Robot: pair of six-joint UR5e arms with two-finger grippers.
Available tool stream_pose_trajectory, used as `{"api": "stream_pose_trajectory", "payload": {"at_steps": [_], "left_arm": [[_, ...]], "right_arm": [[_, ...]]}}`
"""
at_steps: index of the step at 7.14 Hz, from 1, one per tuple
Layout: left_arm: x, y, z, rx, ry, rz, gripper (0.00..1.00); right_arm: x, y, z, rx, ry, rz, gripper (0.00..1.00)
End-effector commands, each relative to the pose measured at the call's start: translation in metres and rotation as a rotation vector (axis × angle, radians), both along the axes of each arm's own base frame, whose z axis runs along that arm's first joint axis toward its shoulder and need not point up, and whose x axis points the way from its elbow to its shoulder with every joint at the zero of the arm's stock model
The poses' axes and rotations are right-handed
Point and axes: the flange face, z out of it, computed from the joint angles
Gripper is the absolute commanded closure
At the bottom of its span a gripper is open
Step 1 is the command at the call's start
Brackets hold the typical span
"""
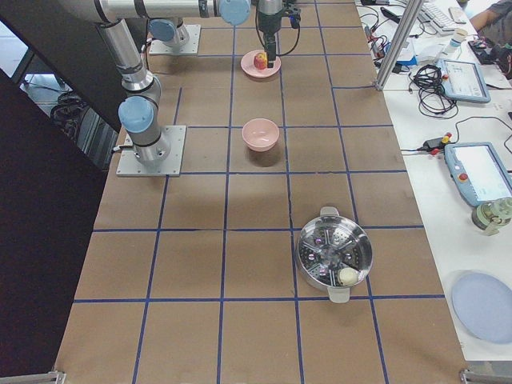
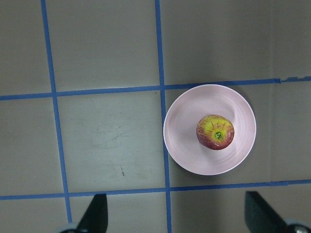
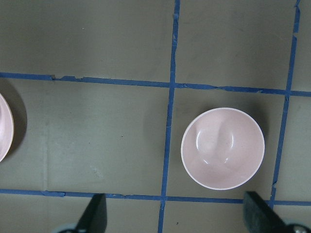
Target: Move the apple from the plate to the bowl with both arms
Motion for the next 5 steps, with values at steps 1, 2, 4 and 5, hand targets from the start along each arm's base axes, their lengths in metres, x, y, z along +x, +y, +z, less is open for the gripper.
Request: {"api": "stream_pose_trajectory", "payload": {"at_steps": [1, 2, 4, 5], "left_arm": [[-0.002, 0.000, 0.003, -0.006, 0.009, -0.001, 0.00], [-0.002, -0.001, 0.002, -0.003, 0.009, -0.002, 0.00], [-0.003, 0.001, 0.006, -0.012, 0.009, -0.008, 0.00], [-0.006, 0.000, -0.005, 0.020, 0.007, -0.013, 0.00]], "right_arm": [[0.002, 0.000, 0.001, -0.002, -0.009, 0.003, 0.00], [0.001, 0.000, 0.000, 0.001, -0.001, 0.005, 0.00], [-0.005, -0.003, -0.017, 0.039, 0.006, 0.032, 0.00], [-0.012, -0.006, -0.033, 0.066, 0.005, 0.019, 0.00]]}}
